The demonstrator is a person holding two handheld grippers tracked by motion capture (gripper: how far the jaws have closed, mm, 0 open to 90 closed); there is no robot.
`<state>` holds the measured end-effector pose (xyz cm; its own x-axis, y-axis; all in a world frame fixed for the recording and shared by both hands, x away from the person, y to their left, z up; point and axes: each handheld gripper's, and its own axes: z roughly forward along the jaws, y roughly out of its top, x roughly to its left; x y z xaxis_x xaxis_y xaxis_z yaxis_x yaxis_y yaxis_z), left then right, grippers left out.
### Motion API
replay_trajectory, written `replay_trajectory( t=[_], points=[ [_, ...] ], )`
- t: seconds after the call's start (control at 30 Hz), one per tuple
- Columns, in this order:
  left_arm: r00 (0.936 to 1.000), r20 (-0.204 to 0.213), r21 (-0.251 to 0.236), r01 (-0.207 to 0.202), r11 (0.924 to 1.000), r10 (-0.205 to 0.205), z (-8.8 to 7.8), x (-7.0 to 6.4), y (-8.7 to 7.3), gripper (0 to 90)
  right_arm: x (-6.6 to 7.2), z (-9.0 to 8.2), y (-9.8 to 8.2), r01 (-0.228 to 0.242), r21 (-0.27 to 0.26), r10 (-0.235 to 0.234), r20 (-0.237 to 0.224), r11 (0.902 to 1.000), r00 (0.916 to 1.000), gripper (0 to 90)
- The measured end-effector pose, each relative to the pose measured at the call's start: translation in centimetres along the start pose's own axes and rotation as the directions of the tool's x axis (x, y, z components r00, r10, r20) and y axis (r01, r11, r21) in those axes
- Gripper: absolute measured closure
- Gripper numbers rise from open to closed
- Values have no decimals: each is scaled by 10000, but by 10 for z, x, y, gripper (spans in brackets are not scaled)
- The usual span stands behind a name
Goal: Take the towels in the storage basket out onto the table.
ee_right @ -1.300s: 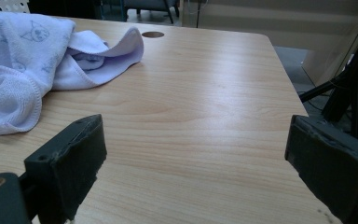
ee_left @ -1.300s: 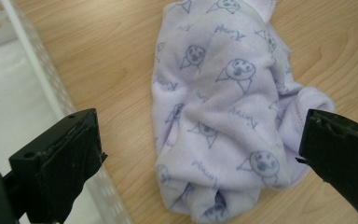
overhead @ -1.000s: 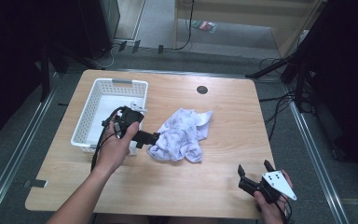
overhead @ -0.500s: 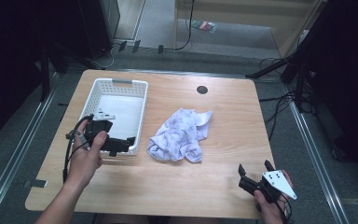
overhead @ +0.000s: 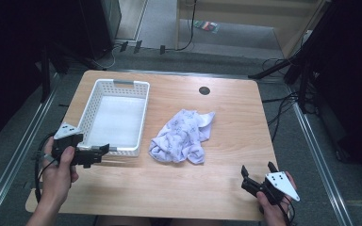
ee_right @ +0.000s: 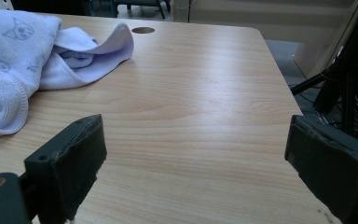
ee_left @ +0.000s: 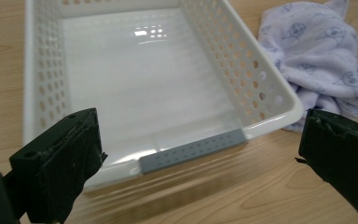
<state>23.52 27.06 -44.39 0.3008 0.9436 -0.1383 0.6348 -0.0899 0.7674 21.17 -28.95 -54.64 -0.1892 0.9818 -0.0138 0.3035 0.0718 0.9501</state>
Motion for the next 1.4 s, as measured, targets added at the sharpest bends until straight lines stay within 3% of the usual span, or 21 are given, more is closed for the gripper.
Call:
replay_trajectory(
  t=[0.2,0.33,0.57,0.87,0.93,1.1,1.27,1.33,1.4],
  points=[
    [9989,-260,-512,380,9980,-393,-7,20,-26,0,0,0,0,-7,4,7,10,10000,10000,55],
    [9971,-672,-998,283,9946,-351,-10,29,-41,0,0,0,0,25,-9,-25,44,10000,10000,55],
    [9937,-1005,-1784,301,9835,-487,-11,45,-63,0,1,0,0,26,8,-26,111,10000,9999,55],
    [9899,-1206,-2225,462,9738,-745,-2,60,-84,0,1,0,0,44,0,-44,144,10000,9999,55],
    [9890,-1250,-2178,506,9747,-792,0,63,-88,0,1,0,0,51,-18,-51,136,10000,9999,55],
    [9779,-1866,-2137,530,9755,-940,8,70,-95,1,1,0,0,51,-20,-51,151,10000,9999,55],
    [9683,-2141,-2137,822,9734,-1287,15,78,-103,1,1,0,0,62,-16,-61,166,10000,9998,55],
    [9664,-2094,-2234,1010,9695,-1489,16,82,-106,1,1,0,0,63,-16,-63,165,10000,9998,55],
    [9695,-1785,-2374,1232,9636,-1680,16,85,-107,1,1,0,0,49,-12,-49,163,10000,9999,55]
  ],
)
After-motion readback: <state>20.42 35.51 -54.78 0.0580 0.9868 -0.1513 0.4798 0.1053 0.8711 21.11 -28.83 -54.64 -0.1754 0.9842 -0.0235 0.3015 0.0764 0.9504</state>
